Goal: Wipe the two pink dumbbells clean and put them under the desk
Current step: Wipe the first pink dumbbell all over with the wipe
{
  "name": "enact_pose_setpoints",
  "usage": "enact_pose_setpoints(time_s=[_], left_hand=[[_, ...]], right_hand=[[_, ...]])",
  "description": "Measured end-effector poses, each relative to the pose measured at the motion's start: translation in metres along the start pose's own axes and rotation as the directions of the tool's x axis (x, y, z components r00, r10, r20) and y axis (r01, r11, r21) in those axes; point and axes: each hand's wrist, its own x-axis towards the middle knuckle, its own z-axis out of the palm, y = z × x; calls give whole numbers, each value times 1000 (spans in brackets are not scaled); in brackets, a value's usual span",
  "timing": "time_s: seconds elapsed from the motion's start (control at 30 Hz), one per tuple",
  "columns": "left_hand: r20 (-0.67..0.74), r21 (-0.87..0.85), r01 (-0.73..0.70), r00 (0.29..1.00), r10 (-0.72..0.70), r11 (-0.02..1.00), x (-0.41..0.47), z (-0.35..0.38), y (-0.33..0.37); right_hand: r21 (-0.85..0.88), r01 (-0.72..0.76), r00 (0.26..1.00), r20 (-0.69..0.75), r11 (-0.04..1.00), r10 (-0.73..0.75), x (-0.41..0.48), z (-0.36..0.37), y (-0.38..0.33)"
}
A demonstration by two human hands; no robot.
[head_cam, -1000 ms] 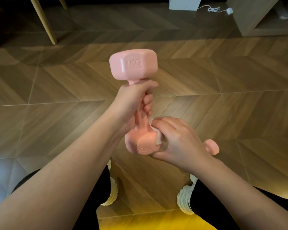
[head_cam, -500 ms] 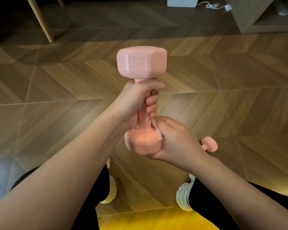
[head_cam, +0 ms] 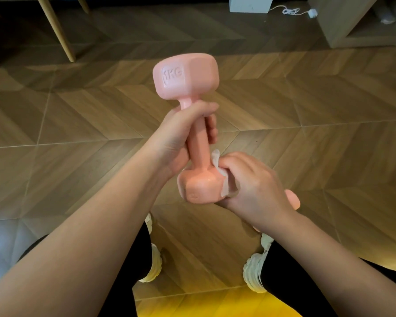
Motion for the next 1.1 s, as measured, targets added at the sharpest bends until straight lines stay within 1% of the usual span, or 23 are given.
enact_pose_setpoints(time_s=[0.03, 0.1, 0.17, 0.23, 0.3, 0.37, 0.4, 0.47, 0.53, 0.63, 0.7, 0.77, 0.8, 0.9, 0.97, 1.03, 1.1], left_hand=[[-34, -3, 3, 999, -4, 1000, 1, -1, -2], [-87, -42, 68, 994, -71, 997, 4, -3, -5], [-129, -73, 130, 982, -139, 989, 5, -3, -7], [-160, -51, 165, 972, -171, 985, 4, -1, -8], [-144, -54, 183, 971, -189, 982, 2, 2, -6], [-83, -66, 181, 979, -186, 981, 1, 7, -4], [-61, -61, 171, 983, -175, 983, 1, 9, -3], [-70, -32, 163, 984, -164, 986, 1, 10, -2], [-113, 19, 167, 980, -164, 986, 3, 8, -2], [-166, 19, 209, 965, -203, 978, 5, 5, -4], [-195, -17, 227, 954, -226, 974, 6, 3, -6], [-167, -68, 211, 961, -220, 975, 5, 4, -5], [-162, -86, 194, 965, -206, 977, 5, 5, -4], [-193, -59, 139, 970, -148, 989, 4, 6, -5], [-198, -22, 126, 972, -128, 992, 5, 5, -8], [-201, -13, 163, 966, -163, 986, 5, 4, -10], [-211, -7, 204, 957, -201, 979, 6, 5, -9]], right_hand=[[-36, 4, 999, -43, 999, -6, 1, -2, 0], [-99, 20, 997, -74, 995, -27, 2, -4, 3], [-127, 35, 997, -58, 991, -43, 3, -5, 4], [-119, 40, 999, -29, 992, -43, 2, -2, 2], [-88, 42, 999, 18, 995, -40, 1, 1, 0], [-58, 47, 996, 83, 997, -42, 2, 3, -2], [-56, 45, 995, 94, 997, -40, 2, 3, -2], [-72, 25, 998, 61, 997, -21, 1, 3, 0], [-92, -2, 1000, -6, 996, 1, -1, 3, 1], [-105, 18, 997, -71, 994, -26, -3, 7, -2], [-82, 23, 999, -24, 996, -25, -3, 8, -4], [-63, 3, 998, 65, 998, 1, -1, 7, -3], [-58, -13, 997, 80, 998, 18, 0, 7, -1], [-71, -45, 998, 30, 996, 47, 0, 6, 3], [-106, -26, 999, -44, 994, 22, -1, 8, 2], [-127, 0, 996, -92, 992, -12, -2, 8, 1], [-125, 21, 996, -80, 992, -31, -1, 8, 0]])
